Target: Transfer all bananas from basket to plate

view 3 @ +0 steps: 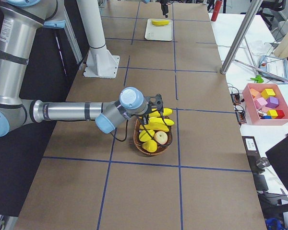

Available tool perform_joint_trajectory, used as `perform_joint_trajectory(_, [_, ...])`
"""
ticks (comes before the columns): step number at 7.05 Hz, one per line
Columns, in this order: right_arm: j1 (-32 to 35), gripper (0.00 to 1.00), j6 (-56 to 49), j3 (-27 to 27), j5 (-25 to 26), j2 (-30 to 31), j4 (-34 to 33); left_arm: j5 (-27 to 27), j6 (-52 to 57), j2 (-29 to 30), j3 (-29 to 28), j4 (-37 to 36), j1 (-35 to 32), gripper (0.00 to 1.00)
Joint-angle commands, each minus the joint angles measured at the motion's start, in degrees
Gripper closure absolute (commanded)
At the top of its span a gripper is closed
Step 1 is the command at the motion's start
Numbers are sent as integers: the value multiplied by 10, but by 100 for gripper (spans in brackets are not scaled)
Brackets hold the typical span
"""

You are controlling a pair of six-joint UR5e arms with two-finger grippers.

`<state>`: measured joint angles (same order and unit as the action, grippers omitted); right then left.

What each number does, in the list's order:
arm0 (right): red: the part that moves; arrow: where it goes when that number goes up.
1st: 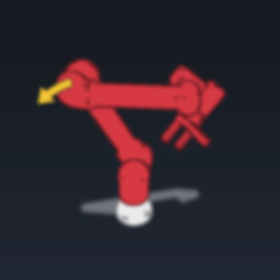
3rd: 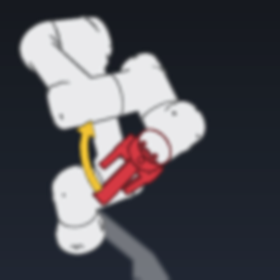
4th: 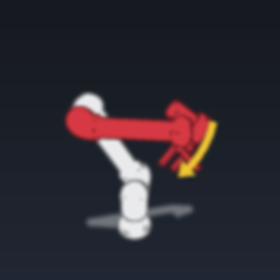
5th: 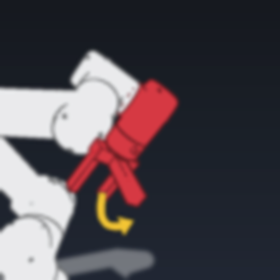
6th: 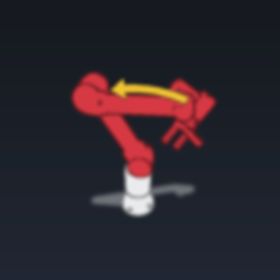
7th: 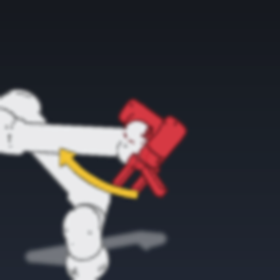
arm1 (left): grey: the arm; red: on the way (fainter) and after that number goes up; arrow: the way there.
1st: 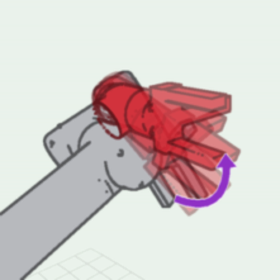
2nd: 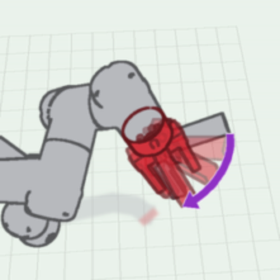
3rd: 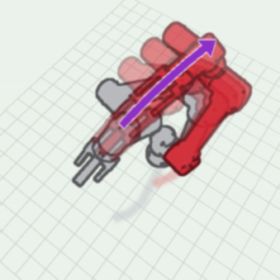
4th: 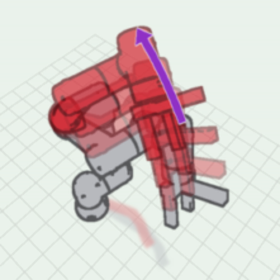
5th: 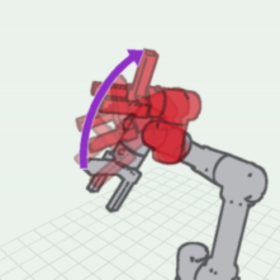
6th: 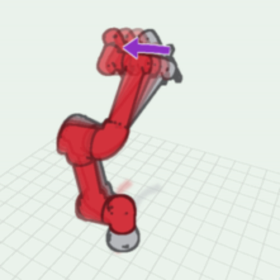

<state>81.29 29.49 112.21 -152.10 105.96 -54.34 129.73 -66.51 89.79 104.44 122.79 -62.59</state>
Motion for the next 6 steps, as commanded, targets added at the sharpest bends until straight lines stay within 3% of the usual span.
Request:
perform_joint_trajectory(1, [-99,99,91,23,50,-104,-51,-1,-43,19,2,0,23,1])
perform_joint_trajectory(3, [-254,98,315,21,159,-241,-51,0,-90,57,3,1,28,1])
perform_joint_trajectory(6, [-455,98,472,16,329,-386,-46,2,-202,144,14,12,72,1])
